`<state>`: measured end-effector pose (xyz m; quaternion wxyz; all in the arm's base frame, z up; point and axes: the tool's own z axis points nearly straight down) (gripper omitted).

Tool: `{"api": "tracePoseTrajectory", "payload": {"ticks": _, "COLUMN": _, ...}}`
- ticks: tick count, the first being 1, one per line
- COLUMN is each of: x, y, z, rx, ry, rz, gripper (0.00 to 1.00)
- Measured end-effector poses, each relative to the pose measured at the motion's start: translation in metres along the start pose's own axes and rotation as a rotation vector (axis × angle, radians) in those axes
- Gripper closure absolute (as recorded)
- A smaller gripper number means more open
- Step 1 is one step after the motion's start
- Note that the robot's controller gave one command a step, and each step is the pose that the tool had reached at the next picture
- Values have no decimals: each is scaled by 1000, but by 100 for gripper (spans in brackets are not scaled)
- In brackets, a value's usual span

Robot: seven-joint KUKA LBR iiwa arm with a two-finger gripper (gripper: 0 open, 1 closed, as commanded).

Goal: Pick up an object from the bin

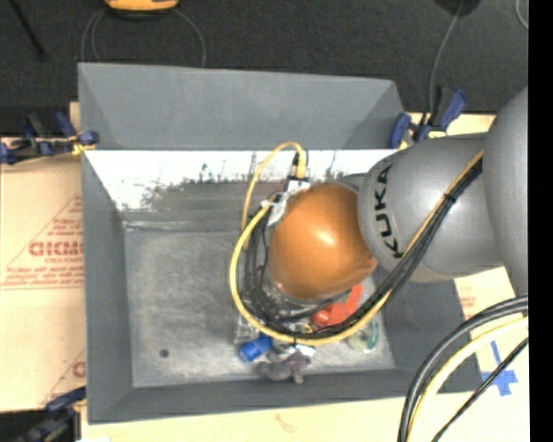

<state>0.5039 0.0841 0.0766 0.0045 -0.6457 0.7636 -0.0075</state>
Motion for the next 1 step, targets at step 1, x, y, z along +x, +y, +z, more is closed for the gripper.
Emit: {"api": "tracePoseTrajectory", "payload": {"ticks": 1, "x": 21, "y": -7, "z": -143, "rx": -7, "ry": -5, "rz": -18, "gripper": 100}}
